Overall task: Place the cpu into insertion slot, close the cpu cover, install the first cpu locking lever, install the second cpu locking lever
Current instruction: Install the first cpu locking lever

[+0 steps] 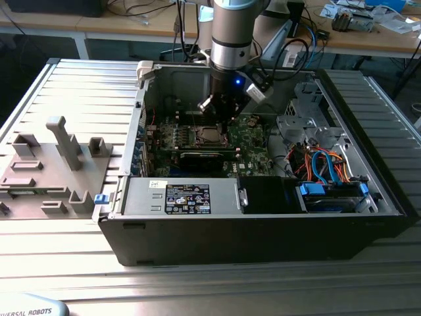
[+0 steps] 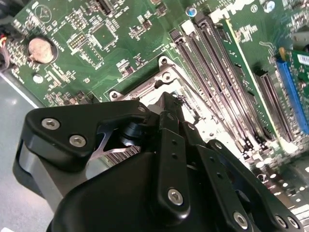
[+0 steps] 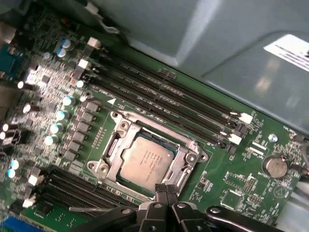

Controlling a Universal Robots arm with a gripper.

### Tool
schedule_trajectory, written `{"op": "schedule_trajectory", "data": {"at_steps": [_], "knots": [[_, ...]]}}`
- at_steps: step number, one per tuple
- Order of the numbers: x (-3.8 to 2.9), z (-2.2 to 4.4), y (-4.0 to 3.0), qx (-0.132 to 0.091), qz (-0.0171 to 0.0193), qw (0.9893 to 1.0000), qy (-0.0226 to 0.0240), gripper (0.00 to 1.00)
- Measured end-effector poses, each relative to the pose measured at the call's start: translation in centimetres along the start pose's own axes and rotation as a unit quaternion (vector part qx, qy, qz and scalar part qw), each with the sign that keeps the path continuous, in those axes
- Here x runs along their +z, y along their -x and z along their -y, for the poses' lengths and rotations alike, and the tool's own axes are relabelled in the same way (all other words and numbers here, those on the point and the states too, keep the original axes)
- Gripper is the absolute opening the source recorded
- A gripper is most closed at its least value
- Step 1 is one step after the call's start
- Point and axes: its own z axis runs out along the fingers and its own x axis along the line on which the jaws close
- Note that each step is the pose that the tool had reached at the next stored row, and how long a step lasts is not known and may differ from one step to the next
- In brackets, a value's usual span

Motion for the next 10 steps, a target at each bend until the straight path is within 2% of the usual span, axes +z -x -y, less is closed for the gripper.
{"op": "schedule_trajectory", "data": {"at_steps": [3,7,10], "knots": [[0.03,0.0,0.01,0.019,-0.0006,0.9998,0.0018,0.11],[0.06,-0.01,0.0,0.043,0.0029,0.999,0.0138,0.11],[0.15,-0.01,0.0,0.065,0.0018,0.9978,0.0142,0.11]]}}
